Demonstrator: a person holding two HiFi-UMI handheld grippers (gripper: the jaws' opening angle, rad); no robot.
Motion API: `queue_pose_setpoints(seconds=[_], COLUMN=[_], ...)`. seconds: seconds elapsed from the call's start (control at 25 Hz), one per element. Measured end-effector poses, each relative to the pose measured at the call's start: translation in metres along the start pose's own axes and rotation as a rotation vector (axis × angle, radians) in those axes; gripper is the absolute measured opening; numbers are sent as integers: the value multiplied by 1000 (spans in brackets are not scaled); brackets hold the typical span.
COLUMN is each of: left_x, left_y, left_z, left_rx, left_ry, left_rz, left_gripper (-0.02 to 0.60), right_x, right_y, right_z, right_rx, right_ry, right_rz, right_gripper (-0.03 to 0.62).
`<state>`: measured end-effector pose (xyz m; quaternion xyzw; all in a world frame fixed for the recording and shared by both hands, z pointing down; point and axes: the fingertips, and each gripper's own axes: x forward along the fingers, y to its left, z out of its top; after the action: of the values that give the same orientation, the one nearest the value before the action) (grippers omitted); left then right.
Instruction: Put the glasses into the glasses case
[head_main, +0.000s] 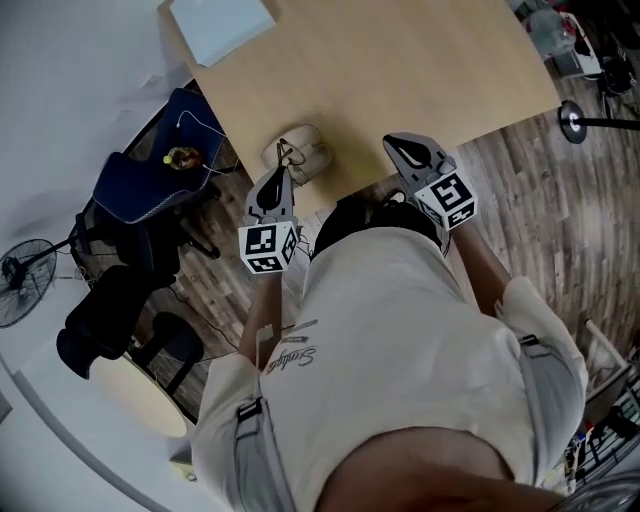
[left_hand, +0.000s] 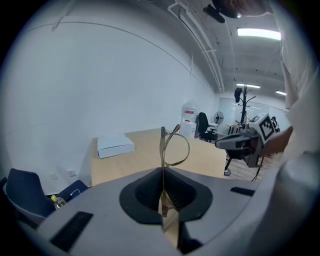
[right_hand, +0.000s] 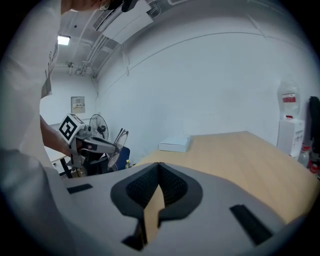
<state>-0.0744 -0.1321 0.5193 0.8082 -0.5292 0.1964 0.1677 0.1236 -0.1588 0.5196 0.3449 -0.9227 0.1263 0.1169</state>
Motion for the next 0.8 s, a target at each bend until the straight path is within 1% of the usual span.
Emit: queue_pose_setpoints(seconds=[0.16,0.2,0.32,0.36,0.44,0.52,0.6,0.72,0.8], left_x=[7,8,13,16,22,25,30,39,43], left_y=[24,29,41,44,47,47,48,45,40], left_z=[-11,-14,-19,-21,-24,-28,-35,-51,-60], left_rx=[39,46,52,55,71,93,103,107,133], left_ry=[4,5,10,16,32,55,88,158,204], left_rz=[-34,-46,-86,-102,-136,-166,-196,-235,-253], left_gripper=[18,18,17,18,18,18,18,18,18], right_x=[24,31,49,54,63,67,72,76,78], right_y=[13,19,36,41,48,53,56,59,59], right_z=[18,21,28,28,25,23,22,20,19], right_rx=[-32,-57,-177,-198,-193,-178,-187,-218,-221], right_ry=[12,18,47,58,79,95,106,124,125], right_rz=[-28,-32,-37,-33,-27,-31,-30,-16,-6], right_gripper=[-5,-6,-6,-6,-5,-6,-6,-6,-6])
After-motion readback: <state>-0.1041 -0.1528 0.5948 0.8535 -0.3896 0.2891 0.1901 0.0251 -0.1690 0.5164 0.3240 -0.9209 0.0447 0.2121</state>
